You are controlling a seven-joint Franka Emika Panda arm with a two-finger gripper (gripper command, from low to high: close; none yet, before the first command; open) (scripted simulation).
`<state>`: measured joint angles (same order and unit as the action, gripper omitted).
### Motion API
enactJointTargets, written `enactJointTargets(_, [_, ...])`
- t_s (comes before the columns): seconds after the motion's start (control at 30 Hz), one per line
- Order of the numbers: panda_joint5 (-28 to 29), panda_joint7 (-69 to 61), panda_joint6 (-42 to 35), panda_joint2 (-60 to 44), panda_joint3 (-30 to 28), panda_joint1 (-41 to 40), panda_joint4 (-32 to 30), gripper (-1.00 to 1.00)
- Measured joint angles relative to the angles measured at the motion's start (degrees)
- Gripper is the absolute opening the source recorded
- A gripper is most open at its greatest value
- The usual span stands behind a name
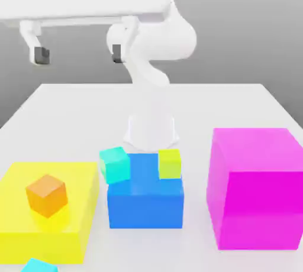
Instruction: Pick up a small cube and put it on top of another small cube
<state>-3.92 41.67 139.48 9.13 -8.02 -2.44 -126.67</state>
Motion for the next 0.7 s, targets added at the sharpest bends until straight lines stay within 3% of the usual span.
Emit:
enactJointTargets(0.53, [-4.61, -4.52, 7.10, -33.27, -2.69, -6.84, 4.66, 0.00])
enactJointTargets(0.67, [-6.50, -5.90, 12.67, -41.60, -1.03, -8.57, 6.34, 0.00])
enactJointTargets(0.7, [-6.71, -6.04, 13.52, -42.75, -0.72, -8.84, 6.59, -1.00])
